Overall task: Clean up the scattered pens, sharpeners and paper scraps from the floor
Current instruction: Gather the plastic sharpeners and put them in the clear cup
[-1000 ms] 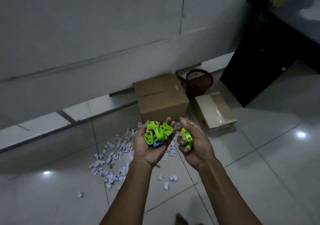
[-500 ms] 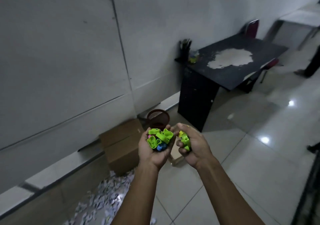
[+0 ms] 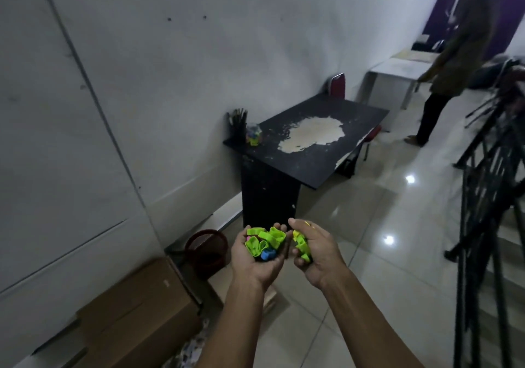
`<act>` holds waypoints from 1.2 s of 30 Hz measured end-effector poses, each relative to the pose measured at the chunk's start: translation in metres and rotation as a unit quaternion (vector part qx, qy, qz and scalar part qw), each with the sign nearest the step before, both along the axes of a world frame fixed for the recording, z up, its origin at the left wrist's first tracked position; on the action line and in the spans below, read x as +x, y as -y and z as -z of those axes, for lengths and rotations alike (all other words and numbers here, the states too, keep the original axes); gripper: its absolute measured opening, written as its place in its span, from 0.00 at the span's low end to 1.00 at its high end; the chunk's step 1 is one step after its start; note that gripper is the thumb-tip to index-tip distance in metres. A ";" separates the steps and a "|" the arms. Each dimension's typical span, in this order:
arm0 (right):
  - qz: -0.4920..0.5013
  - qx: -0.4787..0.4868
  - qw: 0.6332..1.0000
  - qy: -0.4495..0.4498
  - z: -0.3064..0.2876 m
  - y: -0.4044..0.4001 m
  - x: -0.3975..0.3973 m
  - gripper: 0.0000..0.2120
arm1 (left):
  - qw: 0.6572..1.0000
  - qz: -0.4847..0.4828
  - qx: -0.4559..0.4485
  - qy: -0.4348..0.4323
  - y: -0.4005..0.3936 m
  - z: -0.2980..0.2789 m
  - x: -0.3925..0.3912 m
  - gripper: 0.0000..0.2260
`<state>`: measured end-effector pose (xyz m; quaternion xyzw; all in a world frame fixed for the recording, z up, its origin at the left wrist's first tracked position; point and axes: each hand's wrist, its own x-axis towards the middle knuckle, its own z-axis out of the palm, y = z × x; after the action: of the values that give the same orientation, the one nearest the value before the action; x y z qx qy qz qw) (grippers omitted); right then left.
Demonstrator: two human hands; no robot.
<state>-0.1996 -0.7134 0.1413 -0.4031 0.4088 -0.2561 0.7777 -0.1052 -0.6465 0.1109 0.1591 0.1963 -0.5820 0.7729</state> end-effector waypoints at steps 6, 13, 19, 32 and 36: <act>-0.004 -0.003 1.000 -0.017 -0.005 0.099 0.055 0.05 | 1.000 -0.001 -0.006 0.010 0.103 -0.006 0.053 0.20; -0.008 -0.006 1.000 -0.010 -0.007 0.201 0.114 0.03 | 1.000 -0.004 0.002 -0.005 0.199 -0.007 0.115 0.20; -0.027 0.005 1.000 -0.003 0.002 0.284 0.155 0.05 | 0.999 -0.026 0.031 0.005 0.273 0.003 0.162 0.21; -0.167 0.005 0.986 -0.028 0.005 0.500 0.292 0.04 | 0.978 -0.201 0.053 -0.002 0.448 0.003 0.272 0.21; -0.209 0.012 0.977 -0.041 0.011 0.544 0.332 0.05 | 0.966 -0.254 0.046 -0.014 0.481 0.007 0.296 0.20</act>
<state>0.1327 -1.2578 0.1305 -0.4805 0.3502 -0.0659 0.8013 0.1909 -1.1273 0.1042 0.1318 0.2677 -0.3592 0.8843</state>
